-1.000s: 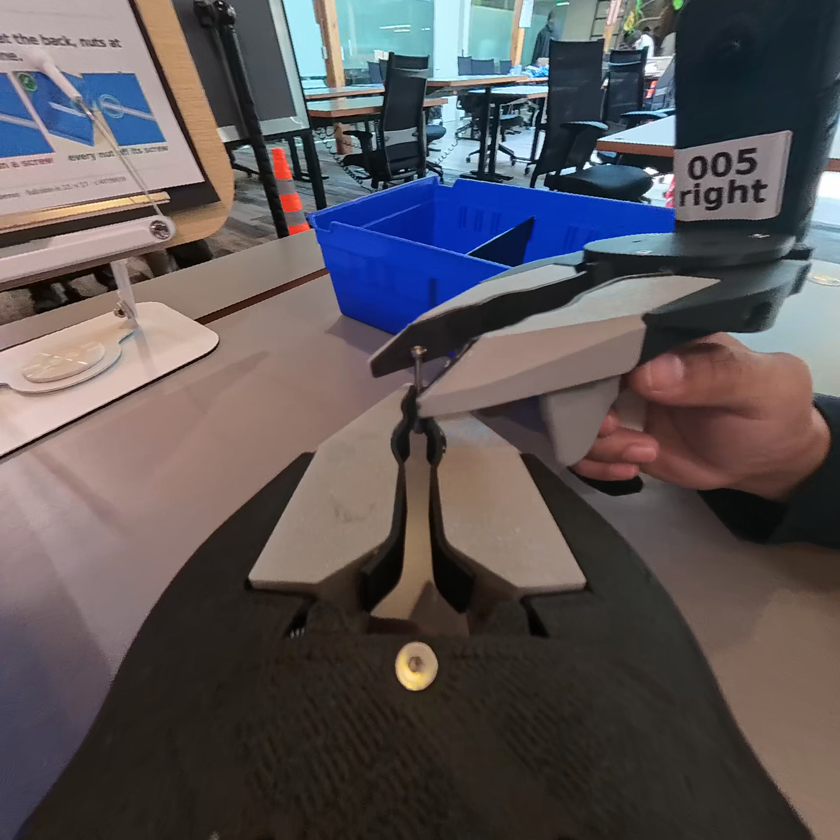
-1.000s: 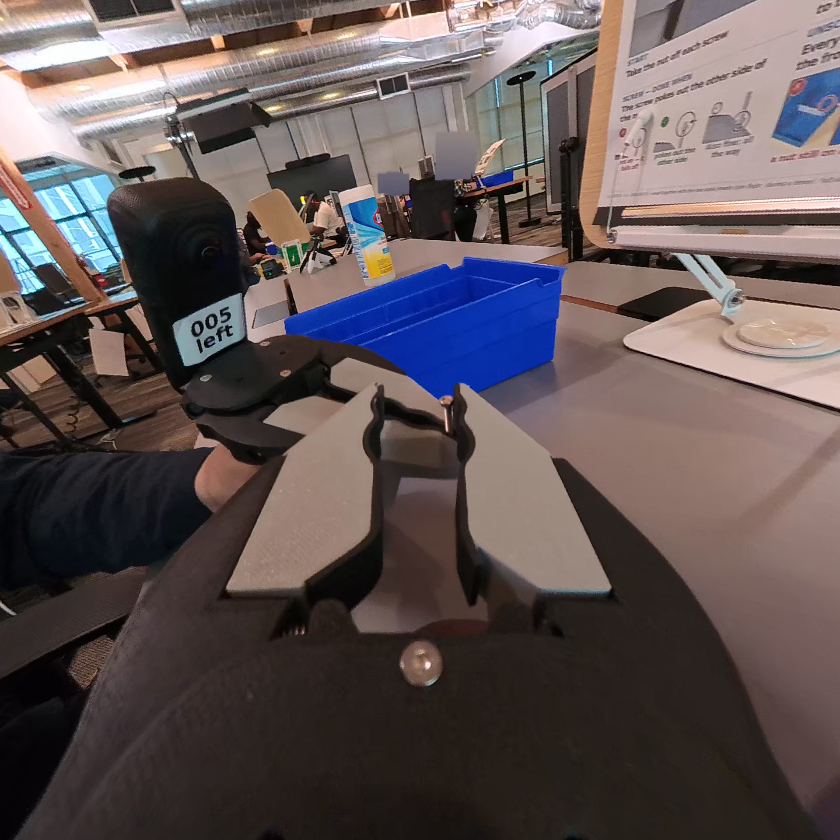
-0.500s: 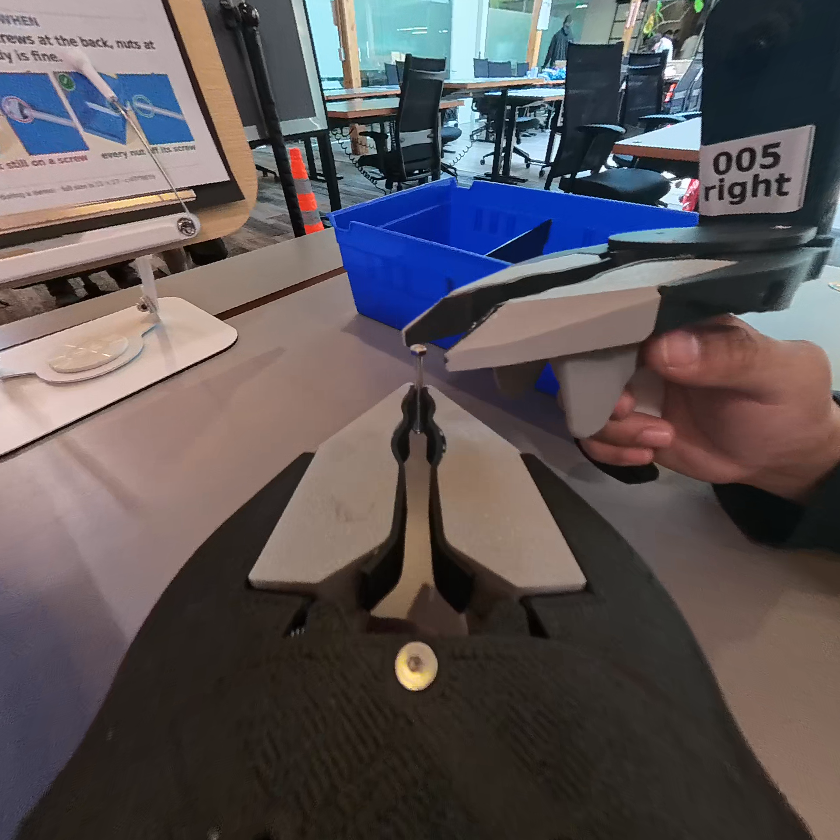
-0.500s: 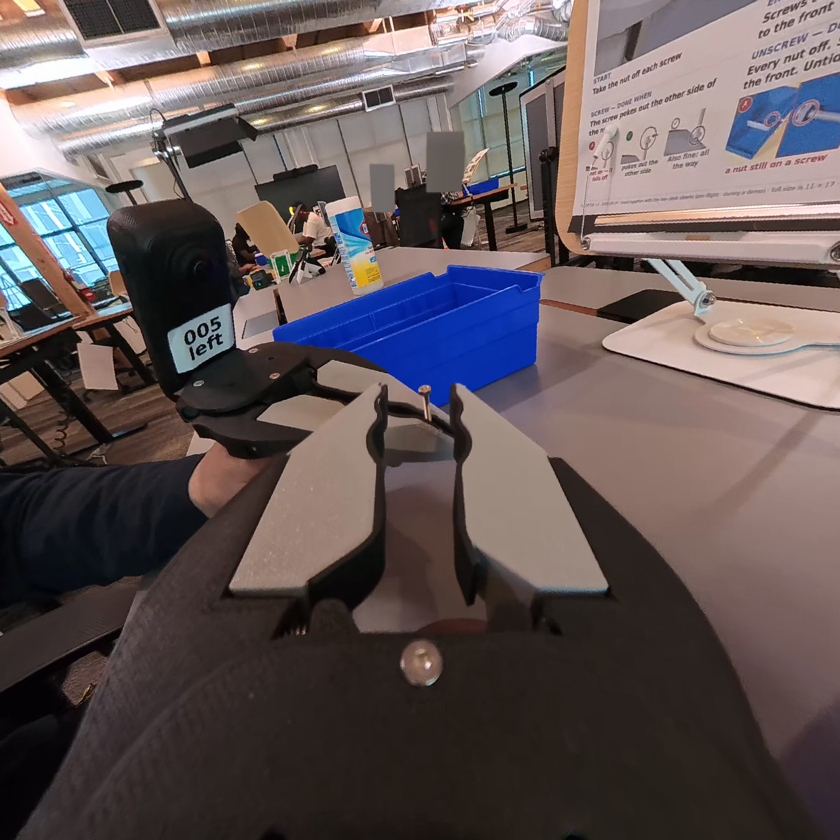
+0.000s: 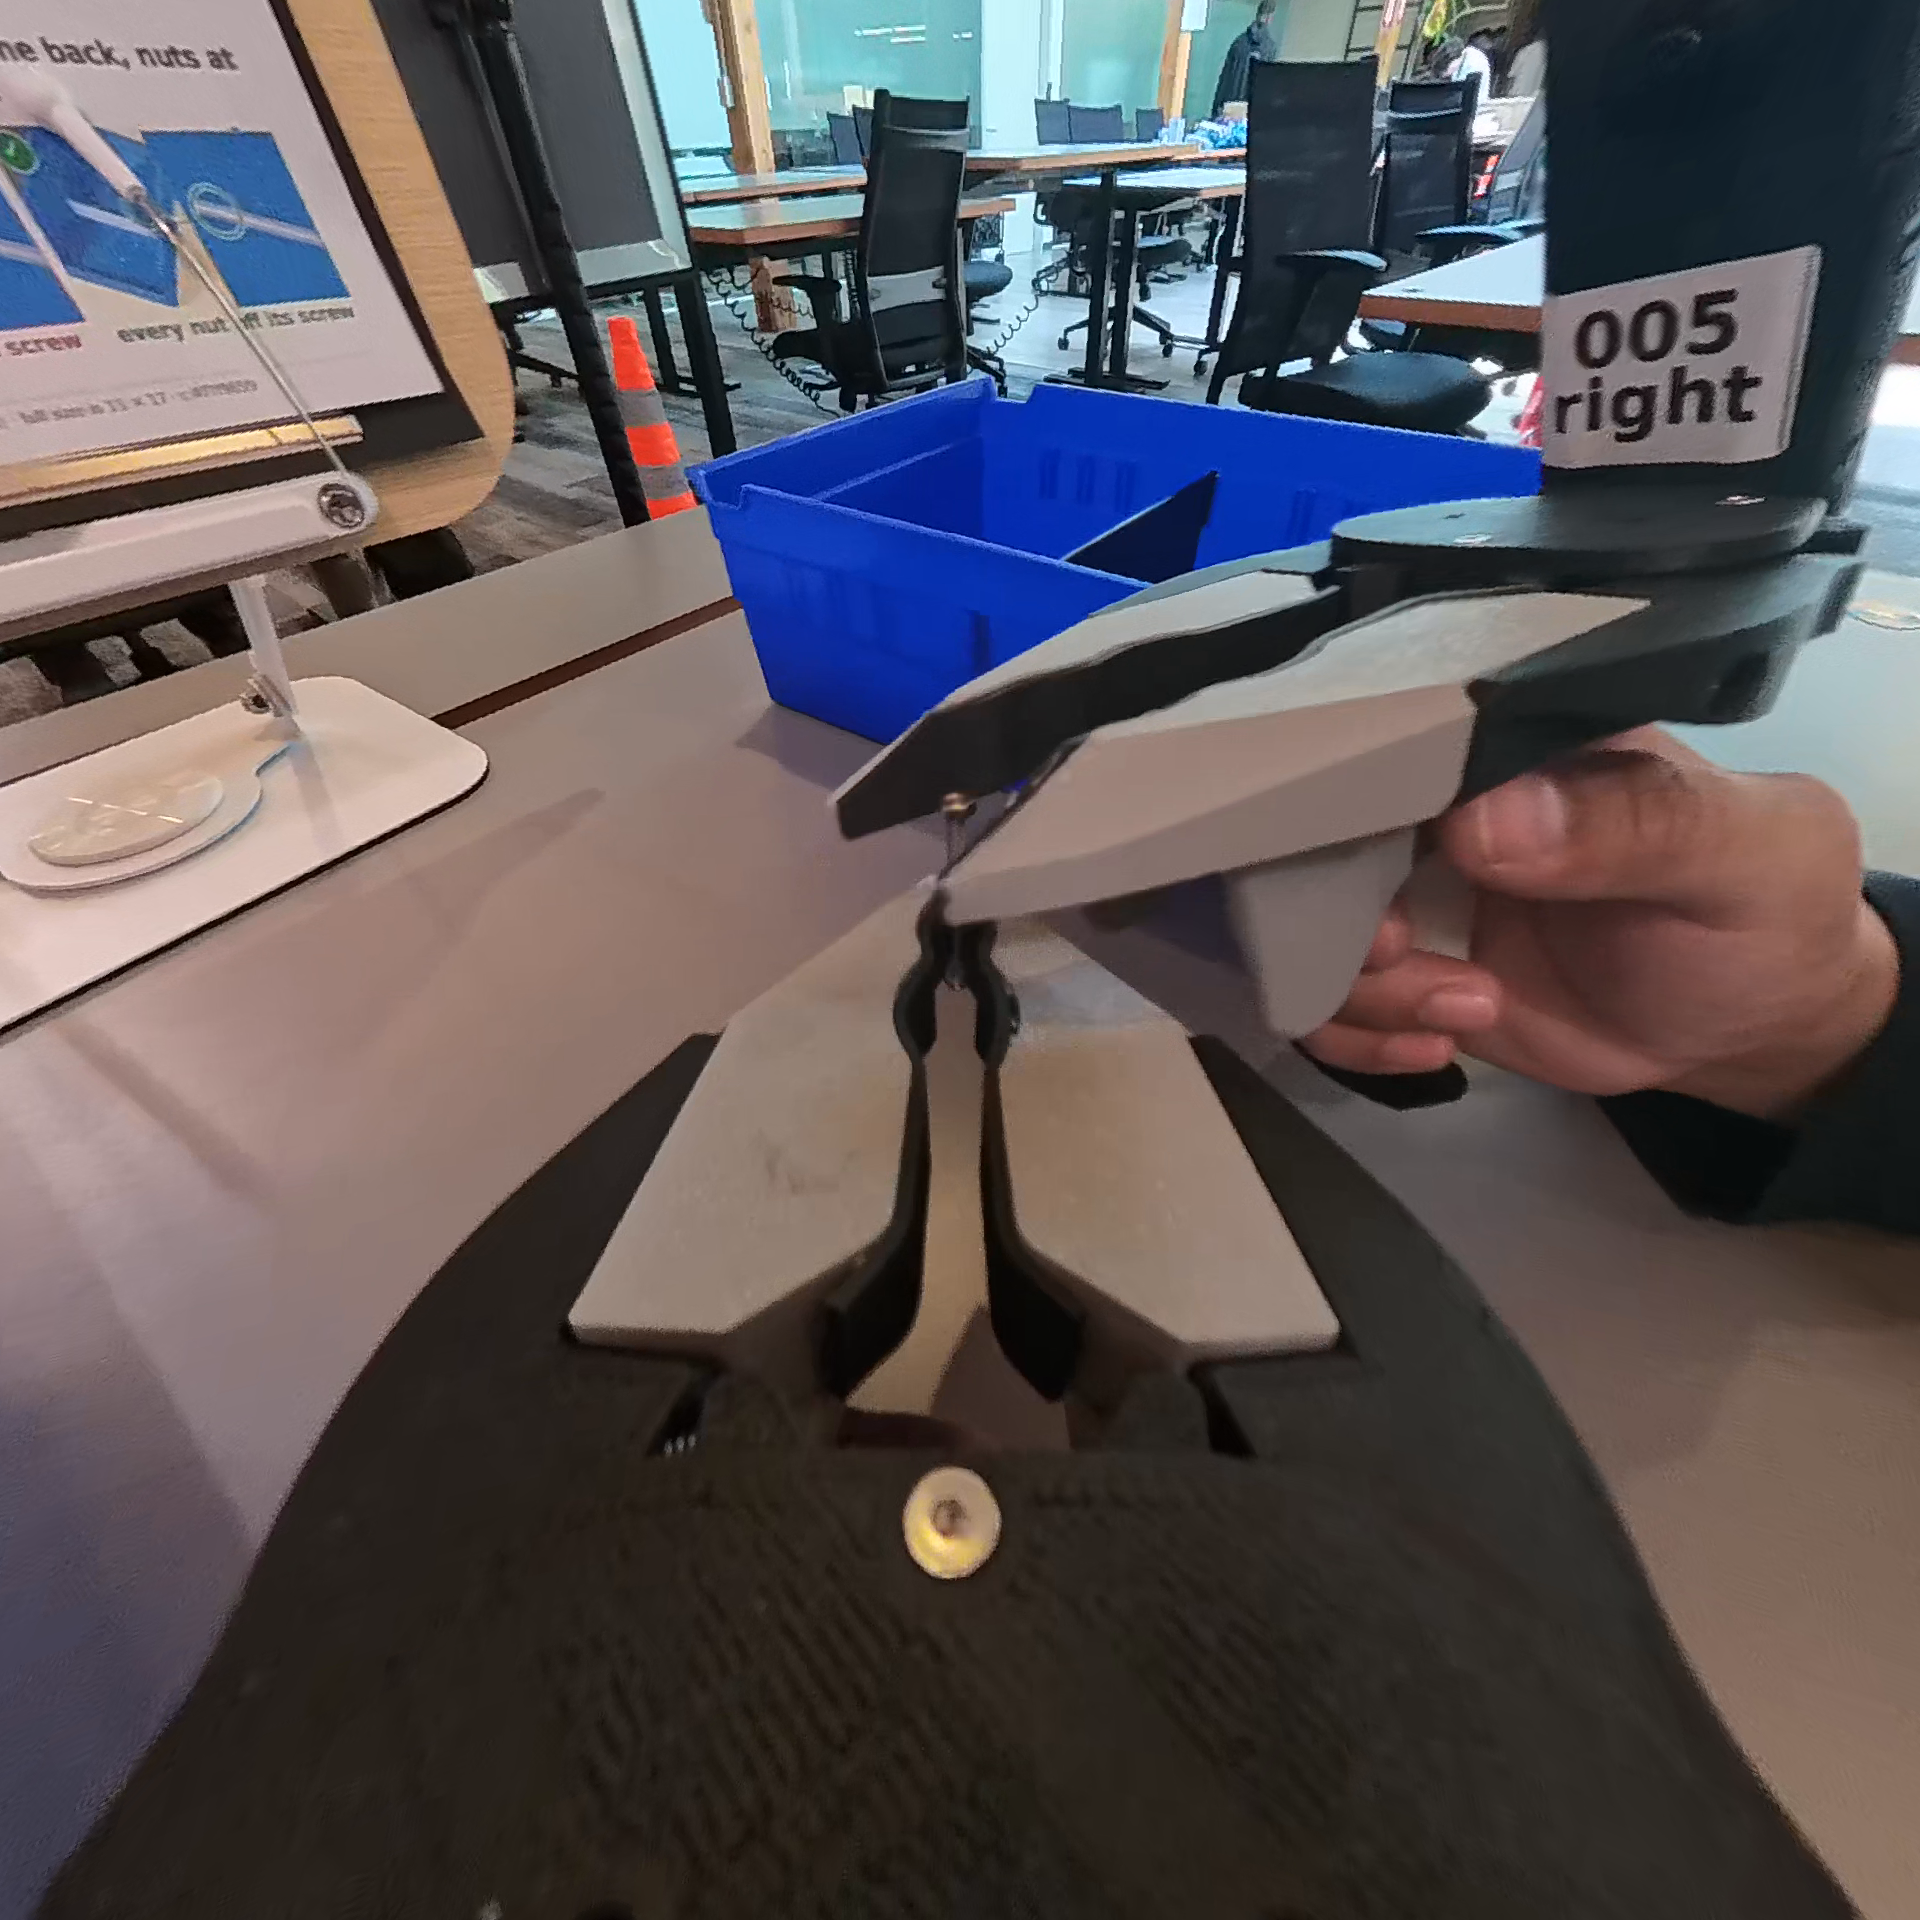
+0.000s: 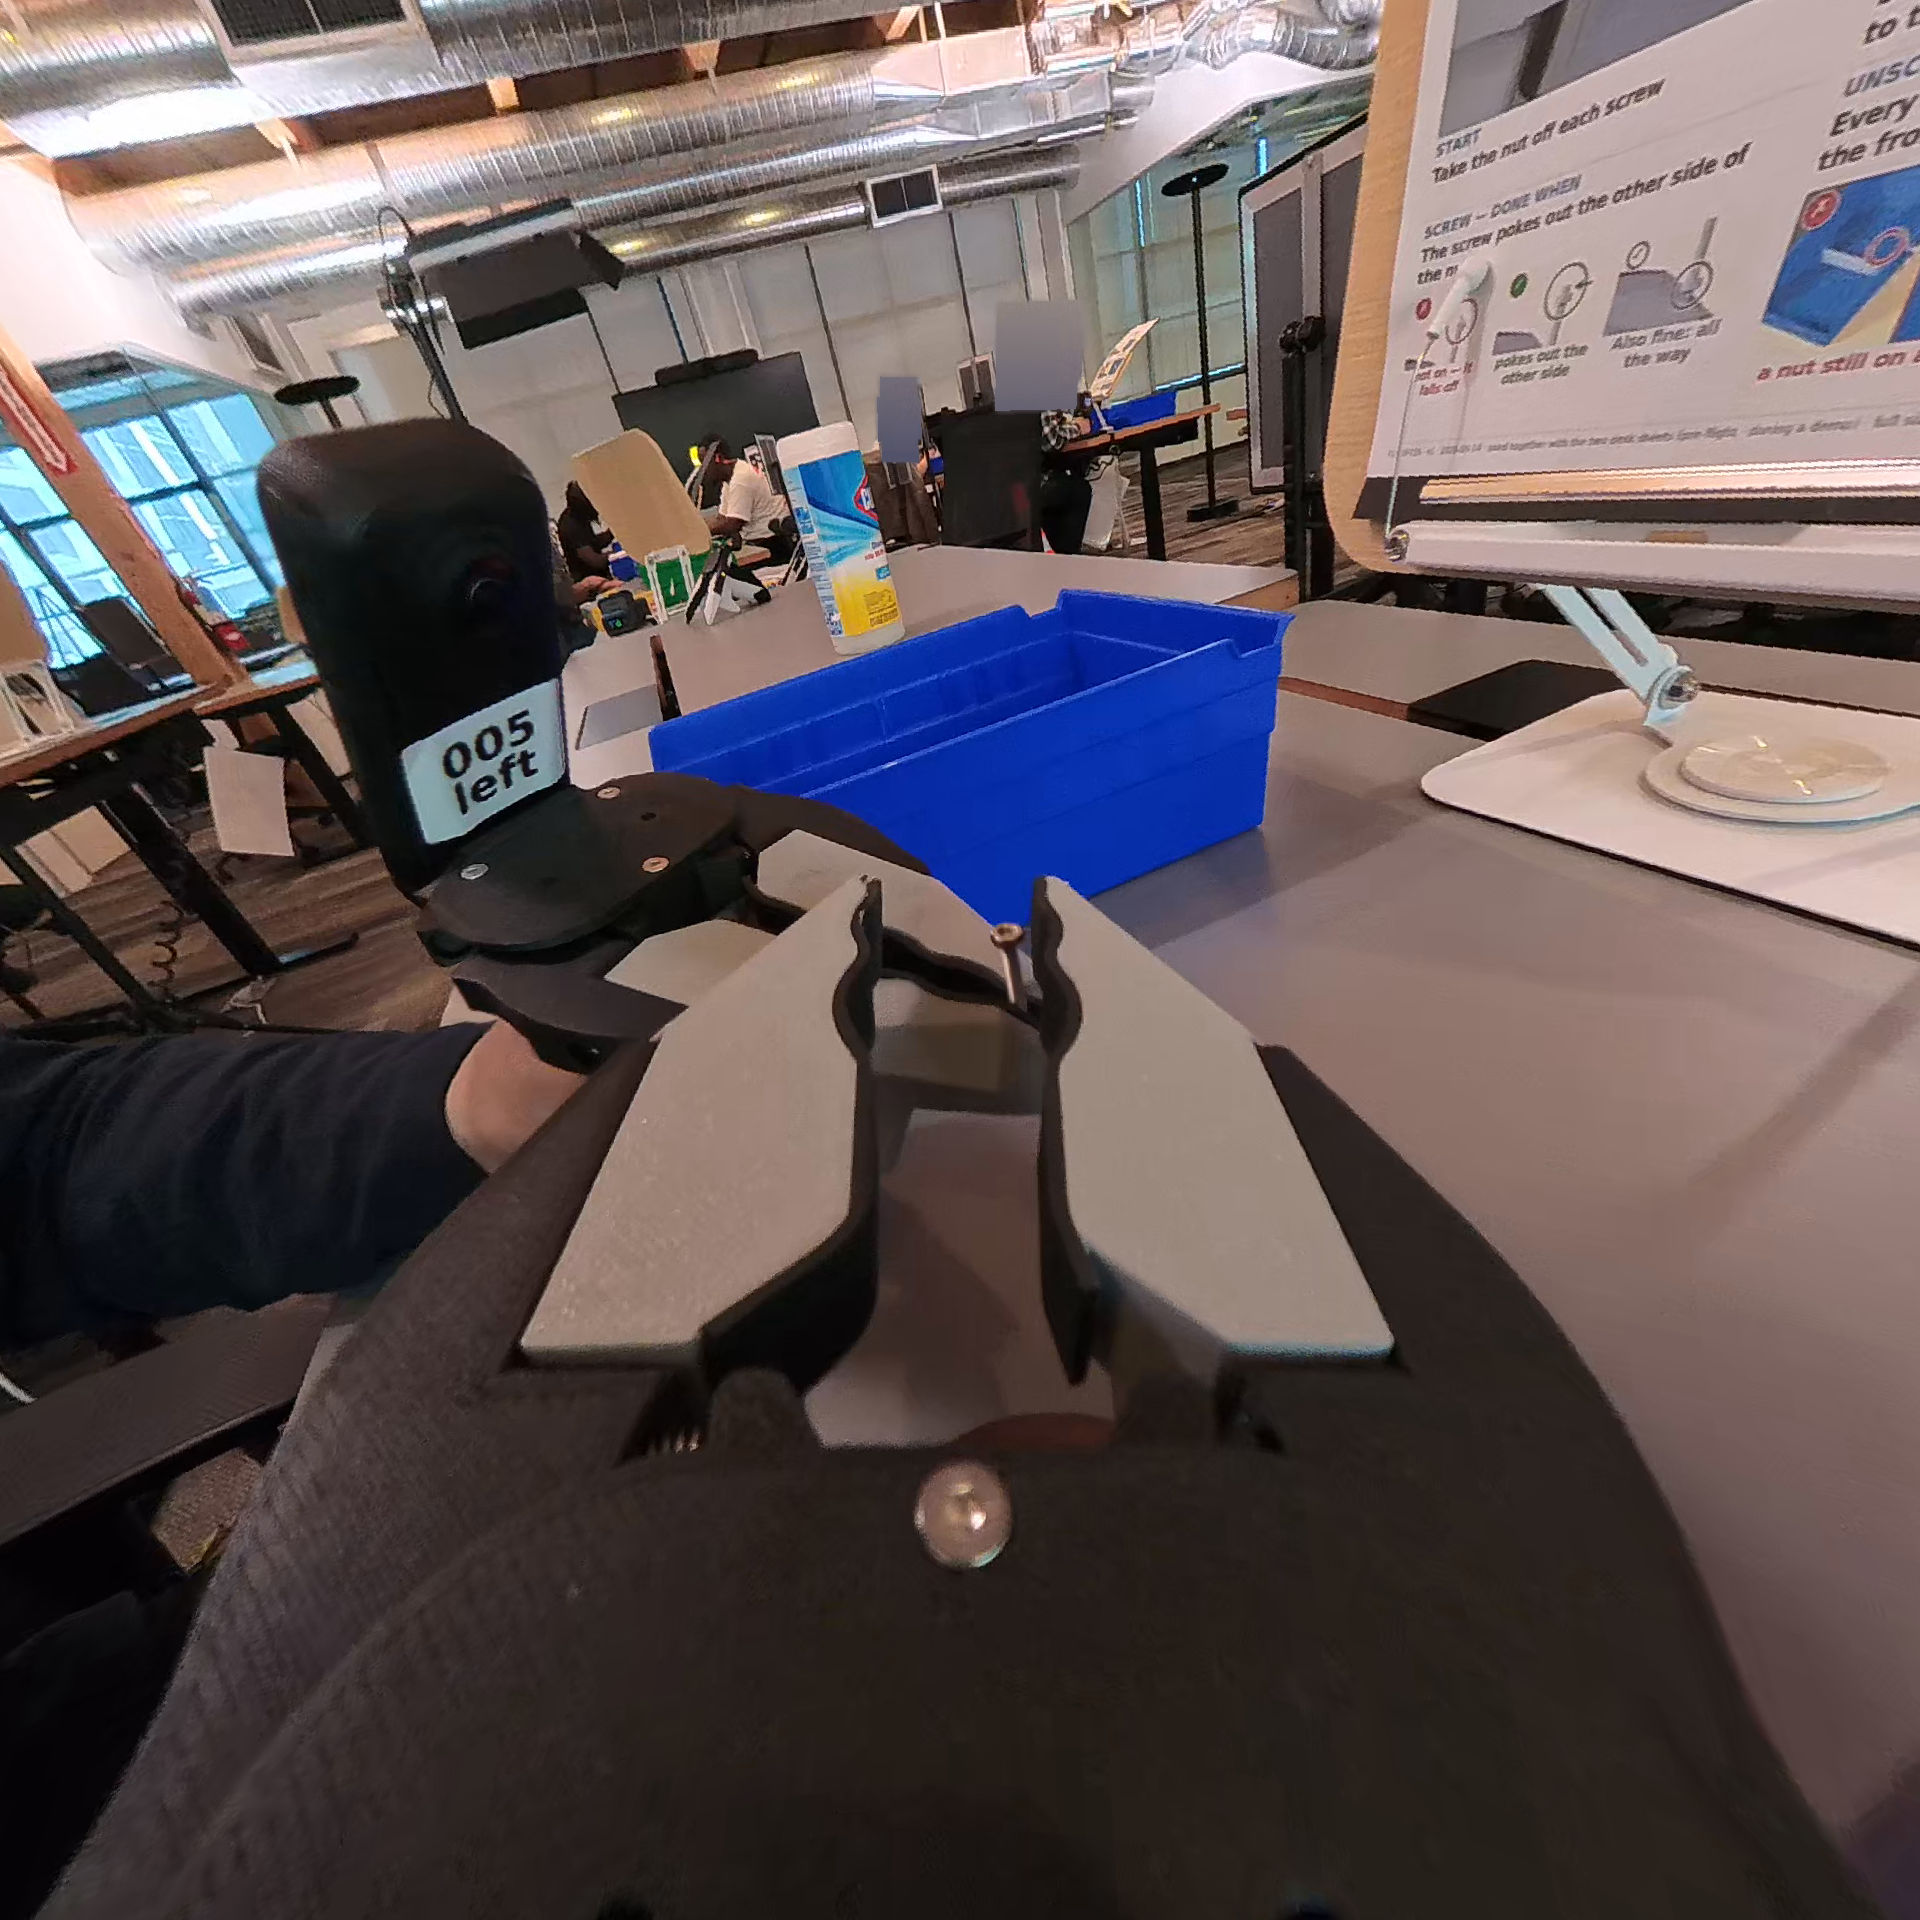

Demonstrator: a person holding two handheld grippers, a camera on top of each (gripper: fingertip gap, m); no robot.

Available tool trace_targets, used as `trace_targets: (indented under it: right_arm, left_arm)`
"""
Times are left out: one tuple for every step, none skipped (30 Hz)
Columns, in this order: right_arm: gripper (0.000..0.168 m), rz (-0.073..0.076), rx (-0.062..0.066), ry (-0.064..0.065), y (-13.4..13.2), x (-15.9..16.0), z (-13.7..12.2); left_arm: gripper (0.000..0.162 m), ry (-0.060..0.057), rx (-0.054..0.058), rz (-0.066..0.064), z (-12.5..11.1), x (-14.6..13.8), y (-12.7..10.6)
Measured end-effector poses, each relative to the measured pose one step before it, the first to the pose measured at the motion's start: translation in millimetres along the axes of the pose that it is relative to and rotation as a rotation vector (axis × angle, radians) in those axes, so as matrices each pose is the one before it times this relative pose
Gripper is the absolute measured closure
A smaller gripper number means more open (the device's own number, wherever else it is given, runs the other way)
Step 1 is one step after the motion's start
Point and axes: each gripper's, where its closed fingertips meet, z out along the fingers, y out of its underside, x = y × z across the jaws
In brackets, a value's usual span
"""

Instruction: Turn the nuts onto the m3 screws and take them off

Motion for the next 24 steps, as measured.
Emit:
trace_targets:
  right_arm:
    - [0.143, 0.0046, 0.0032, 0.0037, -0.89, 1.56, -1.35]
    - [0.143, 0.0001, 0.0015, 0.0072, -0.66, 1.96, -1.14]
    - [0.143, -0.0042, -0.0003, 0.0083, -0.45, 1.73, -1.01]
    - [0.143, -0.0072, -0.0015, 0.0063, -0.25, 1.12, -0.82]
    - [0.144, -0.0085, -0.0029, 0.0063, 0.04, 0.79, -0.47]
    - [0.144, -0.0092, -0.0028, 0.0043, 0.09, 0.22, -0.28]
    - [0.145, -0.0090, -0.0033, 0.0019, 0.31, -0.36, 0.04]
    - [0.146, -0.0085, -0.0047, 0.0001, 0.82, -0.76, 0.47]
    - [0.147, -0.0080, -0.0069, 0.0002, 1.11, -0.79, 0.76]
    - [0.147, -0.0079, -0.0063, 0.0025, 1.22, -0.57, 0.77]
    - [0.148, -0.0062, -0.0040, 0.0021, 0.85, -0.48, 0.79]
    - [0.148, -0.0028, -0.0036, 0.0002, 0.83, -0.63, 0.64]
    - [0.148, -0.0001, -0.0028, 0.0002, 0.65, -0.42, 0.61]
    - [0.148, 0.0005, 0.0006, 0.0000, -0.06, -0.25, 0.27]
    - [0.148, 0.0017, 0.0023, -0.0012, -0.31, -0.33, 0.07]
    - [0.149, 0.0033, 0.0028, -0.0020, -0.43, -0.20, -0.07]
    - [0.150, 0.0048, 0.0033, -0.0021, -0.34, -0.16, 0.01]
    - [0.151, 0.0065, 0.0036, -0.0024, -0.44, 0.05, 0.07]
    - [0.152, 0.0069, 0.0035, -0.0022, -0.33, 0.01, -0.02]
    - [0.154, 0.0054, 0.0015, -0.0005, 0.05, 0.33, -0.03]
    - [0.156, 0.0030, -0.0004, 0.0029, 0.22, 0.90, -0.03]
    - [0.160, 0.0023, -0.0018, 0.0042, 0.51, 1.16, -0.12]
    - [0.161, 0.0035, -0.0025, -0.0015, 0.51, 0.22, 0.19]
    - [0.161, 0.0053, -0.0010, -0.0056, 0.31, -0.52, 0.20]
  left_arm:
    - [0.162, -0.0061, 0.0006, -0.0048, -0.48, -2.21, 0.06]
    - [0.162, -0.0053, 0.0020, -0.0038, -0.59, -1.87, -0.20]
    - [0.162, -0.0047, 0.0005, -0.0025, -0.48, -1.58, -0.05]
    - [0.162, -0.0078, 0.0016, -0.0009, -0.55, -1.73, -0.38]
    - [0.162, -0.0060, 0.0009, 0.0006, -0.47, -1.49, -0.22]
    - [0.162, -0.0038, -0.0024, 0.0002, -0.26, -1.15, 0.37]
    - [0.162, -0.0049, -0.0004, -0.0004, -0.22, -1.05, 0.10]
    - [0.162, -0.0041, -0.0004, 0.0004, -0.20, -0.91, 0.20]
    - [0.162, -0.0025, -0.0023, 0.0021, -0.02, -0.40, 0.49]
    - [0.162, -0.0008, -0.0044, 0.0025, 0.24, 0.03, 0.79]
    - [0.162, 0.0003, -0.0039, 0.0024, 0.27, 0.38, 0.72]
    - [0.162, 0.0009, -0.0029, 0.0033, 0.33, 0.61, 0.58]
    - [0.162, 0.0008, -0.0013, 0.0040, 0.30, 0.74, 0.17]
    - [0.162, 0.0014, -0.0005, 0.0033, 0.14, 0.87, 0.01]
    - [0.162, 0.0022, -0.0002, 0.0014, 0.17, 0.92, -0.04]
    - [0.162, 0.0031, 0.0014, 0.0001, -0.03, 0.83, -0.29]
    - [0.162, 0.0031, 0.0021, -0.0001, -0.01, 0.84, -0.47]
    - [0.162, 0.0002, 0.0022, -0.0005, 0.01, 0.35, -0.49]
    - [0.162, 0.0023, 0.0027, 0.0003, -0.03, 0.69, -0.45]
    - [0.162, 0.0042, 0.0002, -0.0002, 0.20, 1.09, -0.09]
    - [0.162, 0.0037, -0.0001, 0.0001, 0.09, 1.11, -0.02]
    - [0.162, 0.0028, -0.0005, 0.0021, 0.16, 1.04, 0.00]
    - [0.162, 0.0034, -0.0003, 0.0032, 0.17, 1.14, -0.03]
    - [0.162, 0.0043, -0.0008, 0.0026, 0.22, 1.31, -0.09]
